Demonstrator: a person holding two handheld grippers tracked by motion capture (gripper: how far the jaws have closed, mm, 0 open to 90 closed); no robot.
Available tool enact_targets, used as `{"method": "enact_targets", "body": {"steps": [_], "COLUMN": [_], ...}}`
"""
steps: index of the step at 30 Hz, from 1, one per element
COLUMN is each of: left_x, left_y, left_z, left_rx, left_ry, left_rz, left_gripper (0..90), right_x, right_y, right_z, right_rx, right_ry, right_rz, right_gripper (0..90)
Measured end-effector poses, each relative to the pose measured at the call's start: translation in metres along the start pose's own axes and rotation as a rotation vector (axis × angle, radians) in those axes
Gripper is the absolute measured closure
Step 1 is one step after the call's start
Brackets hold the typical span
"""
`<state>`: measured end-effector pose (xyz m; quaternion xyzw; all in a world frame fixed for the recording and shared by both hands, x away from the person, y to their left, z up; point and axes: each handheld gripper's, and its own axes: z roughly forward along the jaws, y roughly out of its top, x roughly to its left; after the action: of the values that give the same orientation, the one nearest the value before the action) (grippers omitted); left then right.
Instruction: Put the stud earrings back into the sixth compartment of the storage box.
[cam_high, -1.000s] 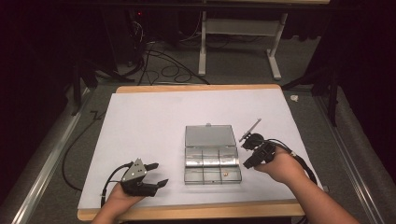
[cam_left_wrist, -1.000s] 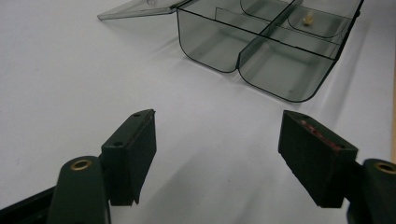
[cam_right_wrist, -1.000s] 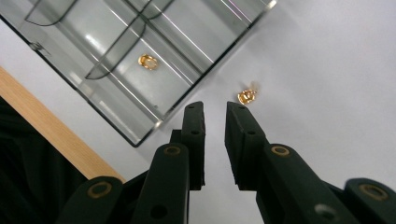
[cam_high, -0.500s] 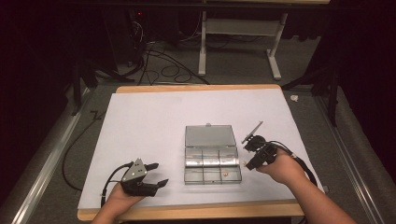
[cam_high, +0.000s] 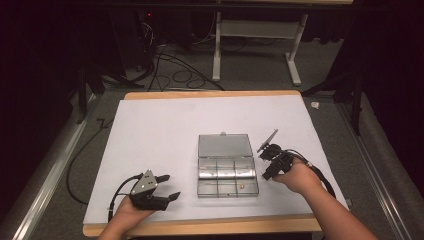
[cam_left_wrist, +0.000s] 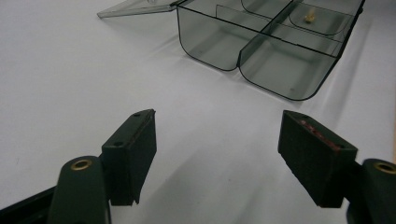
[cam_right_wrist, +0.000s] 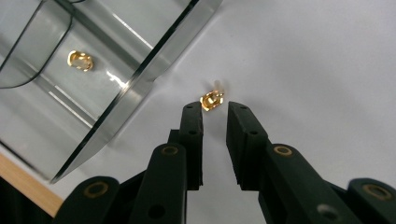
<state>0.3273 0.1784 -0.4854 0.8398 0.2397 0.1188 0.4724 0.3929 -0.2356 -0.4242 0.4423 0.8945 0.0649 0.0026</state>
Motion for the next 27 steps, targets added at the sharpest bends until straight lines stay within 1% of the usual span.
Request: {"method": "enact_targets", "body": {"steps": [2,4,5,6,8,9,11,12,16,19,21,22,23,24,27], "left_x": [0.0,0.0,0.0,0.0,0.0,0.0,0.0,0.0,0.0,0.0,0.0,0.0,0.0,0.0,0.0], "left_y": [0.0,0.0,0.0,0.0,0.0,0.0,0.0,0.0,0.0,0.0,0.0,0.0,0.0,0.0,0.0], "left_z": [0.0,0.0,0.0,0.0,0.0,0.0,0.0,0.0,0.0,0.0,0.0,0.0,0.0,0.0,0.0], "left_rx": [-0.001,-0.001,-0.002,0.0,0.0,0.0,-0.002,-0.001,0.0,0.0,0.001,0.001,0.001,0.001,0.001], "left_ry": [-0.001,-0.001,-0.002,-0.001,-0.001,-0.001,-0.001,-0.001,-0.001,-0.001,-0.002,-0.002,-0.002,-0.002,-0.002], "left_rz": [-0.001,-0.002,-0.003,0.0,0.001,0.0,-0.002,-0.002,-0.001,0.0,0.0,0.0,0.0,0.0,0.0], "left_gripper": [28.7,28.7,28.7,28.7,28.7,28.7,28.7,28.7,28.7,28.7,28.7,28.7,28.7,28.7,28.7], "right_x": [-0.003,-0.003,-0.006,-0.005,-0.006,-0.006,-0.006,-0.004,-0.004,-0.003,-0.002,-0.001,-0.002,-0.002,-0.001], "right_y": [0.002,0.002,0.003,0.003,0.005,0.006,0.007,0.007,0.009,0.01,0.011,0.011,0.011,0.012,0.012], "right_z": [0.001,0.001,0.003,0.003,0.004,0.005,0.006,0.006,0.009,0.01,0.011,0.012,0.012,0.012,0.013], "right_rx": [-0.003,-0.001,-0.002,0.006,0.009,0.003,0.006,0.01,0.014,0.017,0.022,0.03,0.024,0.03,0.031], "right_ry": [0.003,0.004,0.003,0.005,0.009,0.01,0.01,0.01,0.006,0.004,-0.004,-0.005,-0.007,-0.005,-0.012], "right_rz": [-0.002,0.005,-0.018,0.008,0.011,0.001,-0.004,0.01,-0.011,-0.007,-0.01,0.0,-0.03,-0.022,-0.021], "right_gripper": [77.4,77.3,77.1,77.1,77.0,77.0,77.0,77.0,77.3,77.6,78.5,78.7,80.0,81.4,85.5]}}
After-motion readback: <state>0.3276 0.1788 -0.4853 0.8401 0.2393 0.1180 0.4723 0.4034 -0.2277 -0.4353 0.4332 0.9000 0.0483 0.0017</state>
